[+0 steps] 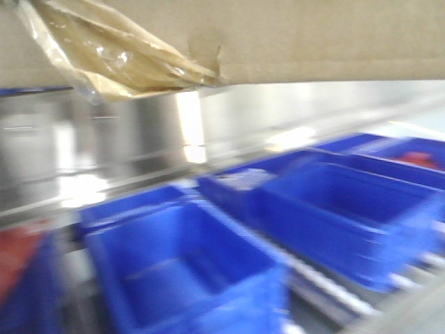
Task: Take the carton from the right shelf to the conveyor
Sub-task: 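Hold the box with both grippers while the base drives to the conveyor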
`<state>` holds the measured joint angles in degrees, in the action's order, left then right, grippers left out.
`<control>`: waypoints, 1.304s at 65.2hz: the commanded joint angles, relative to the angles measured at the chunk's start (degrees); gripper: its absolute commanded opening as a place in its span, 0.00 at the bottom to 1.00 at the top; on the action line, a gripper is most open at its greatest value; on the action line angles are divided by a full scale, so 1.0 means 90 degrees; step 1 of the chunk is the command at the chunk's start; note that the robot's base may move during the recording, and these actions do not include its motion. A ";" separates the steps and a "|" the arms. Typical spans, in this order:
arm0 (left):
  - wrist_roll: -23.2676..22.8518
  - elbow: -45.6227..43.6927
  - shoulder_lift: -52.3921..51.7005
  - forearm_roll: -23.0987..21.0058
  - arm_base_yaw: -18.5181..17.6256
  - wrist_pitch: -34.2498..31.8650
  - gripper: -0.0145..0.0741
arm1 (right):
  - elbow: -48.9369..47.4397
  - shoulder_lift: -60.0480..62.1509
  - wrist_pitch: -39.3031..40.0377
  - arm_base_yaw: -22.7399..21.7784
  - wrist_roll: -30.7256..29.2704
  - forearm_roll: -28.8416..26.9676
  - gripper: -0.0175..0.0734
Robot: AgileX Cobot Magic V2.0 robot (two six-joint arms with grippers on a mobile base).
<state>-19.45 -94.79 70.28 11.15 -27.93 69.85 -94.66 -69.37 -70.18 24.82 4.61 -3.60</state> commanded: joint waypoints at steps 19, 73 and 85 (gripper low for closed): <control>0.0082 -0.0034 -0.0073 -0.0038 -0.0051 -0.0269 0.15 | -0.0007 0.0087 0.0199 -0.0025 -0.0120 -0.0077 0.12; 0.0082 -0.0034 -0.0073 -0.0038 -0.0051 -0.0269 0.15 | -0.0007 0.0087 0.0199 -0.0025 -0.0120 -0.0077 0.12; 0.0082 -0.0034 -0.0075 0.0013 -0.0051 -0.0269 0.15 | -0.0007 0.0087 0.0199 -0.0025 -0.0120 -0.0077 0.12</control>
<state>-19.45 -94.79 70.28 11.15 -27.93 69.71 -94.66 -69.37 -70.18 24.82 4.61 -3.60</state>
